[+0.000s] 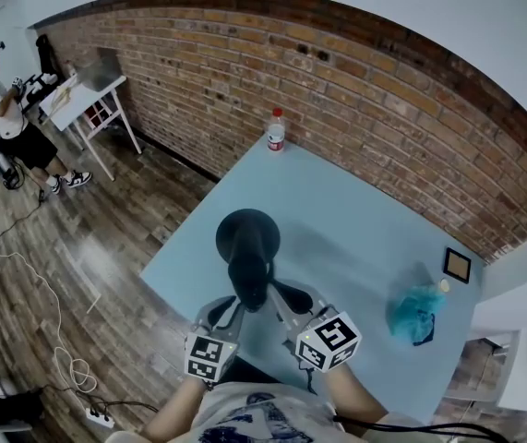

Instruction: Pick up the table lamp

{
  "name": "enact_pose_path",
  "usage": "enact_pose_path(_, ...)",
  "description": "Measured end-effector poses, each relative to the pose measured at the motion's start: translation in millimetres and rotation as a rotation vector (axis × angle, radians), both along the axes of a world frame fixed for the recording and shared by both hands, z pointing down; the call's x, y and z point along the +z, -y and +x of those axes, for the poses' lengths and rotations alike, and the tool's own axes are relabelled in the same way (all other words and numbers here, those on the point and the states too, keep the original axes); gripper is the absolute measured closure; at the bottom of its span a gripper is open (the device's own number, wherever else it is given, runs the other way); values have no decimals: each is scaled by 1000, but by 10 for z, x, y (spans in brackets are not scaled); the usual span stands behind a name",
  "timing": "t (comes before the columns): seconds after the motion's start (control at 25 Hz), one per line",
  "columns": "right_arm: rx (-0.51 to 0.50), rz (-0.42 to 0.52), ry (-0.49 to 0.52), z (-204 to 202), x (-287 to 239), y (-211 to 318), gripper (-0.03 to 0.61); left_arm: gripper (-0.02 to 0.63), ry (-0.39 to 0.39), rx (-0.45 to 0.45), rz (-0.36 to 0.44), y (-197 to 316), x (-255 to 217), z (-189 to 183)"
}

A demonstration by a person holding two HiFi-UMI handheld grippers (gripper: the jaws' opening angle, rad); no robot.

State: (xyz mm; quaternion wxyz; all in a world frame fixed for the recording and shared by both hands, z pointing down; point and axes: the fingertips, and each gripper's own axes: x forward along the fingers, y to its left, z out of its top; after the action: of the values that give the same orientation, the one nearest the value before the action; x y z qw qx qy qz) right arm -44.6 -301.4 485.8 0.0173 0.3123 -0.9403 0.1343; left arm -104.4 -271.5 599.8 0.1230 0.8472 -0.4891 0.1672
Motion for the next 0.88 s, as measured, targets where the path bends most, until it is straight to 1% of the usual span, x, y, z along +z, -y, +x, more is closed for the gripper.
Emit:
enact_pose_path(0.04,-14,7,5,-21,-15,-6,577,572,-6,8,-12,-1,40,13)
enact_pose_path(0.08,-29,14,11,-41,-27,-14,535,555,-14,16,-25,-2,83,28)
enact_pose_path(0.12,-41,21,13,-59,-37,-21,509,535,-24,21,-37,3,122,41)
enact_pose_path(0.16,-49,27,14,-75,-47,-25,508,520,-35,23,-44,17,149,48)
enact_pose_path(0.28,-69,38,17,-124,-77,-28,506,506,-67,26,-28,75,156,55)
enact_pose_path(0.36,-84,39,23,-153,-92,-27,466,485,-79,39,-17,106,161,77)
enact_pose_path(0.56,-100,55,23,-215,-119,-1,459,479,-71,72,-40,127,253,143)
enact_pose_path(0.64,-111,59,17,-243,-131,20,459,479,-70,72,-38,155,275,160)
enact_pose_path(0.88,-184,72,32,-319,-176,26,463,479,-58,91,-62,187,360,235)
